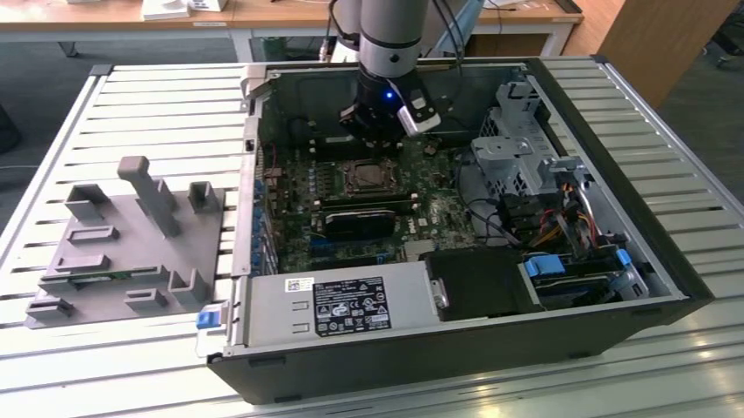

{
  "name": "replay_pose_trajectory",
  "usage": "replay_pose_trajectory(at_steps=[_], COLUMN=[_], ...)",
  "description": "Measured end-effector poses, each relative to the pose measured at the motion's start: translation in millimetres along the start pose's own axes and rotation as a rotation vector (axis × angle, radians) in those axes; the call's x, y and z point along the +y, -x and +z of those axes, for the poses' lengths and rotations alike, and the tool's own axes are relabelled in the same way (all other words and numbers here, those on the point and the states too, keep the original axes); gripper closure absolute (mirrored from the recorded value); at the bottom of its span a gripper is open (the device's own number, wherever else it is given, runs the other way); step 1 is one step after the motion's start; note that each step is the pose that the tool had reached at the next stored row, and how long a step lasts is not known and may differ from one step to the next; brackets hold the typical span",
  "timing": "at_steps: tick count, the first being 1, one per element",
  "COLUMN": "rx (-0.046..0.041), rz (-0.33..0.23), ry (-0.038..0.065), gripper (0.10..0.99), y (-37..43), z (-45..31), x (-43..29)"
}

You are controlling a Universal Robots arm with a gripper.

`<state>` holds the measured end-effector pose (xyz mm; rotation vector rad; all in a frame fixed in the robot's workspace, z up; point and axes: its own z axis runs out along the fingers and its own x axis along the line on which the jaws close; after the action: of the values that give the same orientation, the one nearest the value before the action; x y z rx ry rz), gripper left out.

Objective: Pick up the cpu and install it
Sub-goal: 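Install the first cpu locking lever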

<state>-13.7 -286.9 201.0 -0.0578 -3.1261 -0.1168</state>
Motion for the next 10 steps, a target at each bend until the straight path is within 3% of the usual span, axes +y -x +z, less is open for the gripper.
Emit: replay_pose_trajectory(at_steps=[10], rx=[-0.0002], rz=[0.0], ry=[-0.009], gripper=[0.98], y=[0.9], z=[3.7], x=[-0.3])
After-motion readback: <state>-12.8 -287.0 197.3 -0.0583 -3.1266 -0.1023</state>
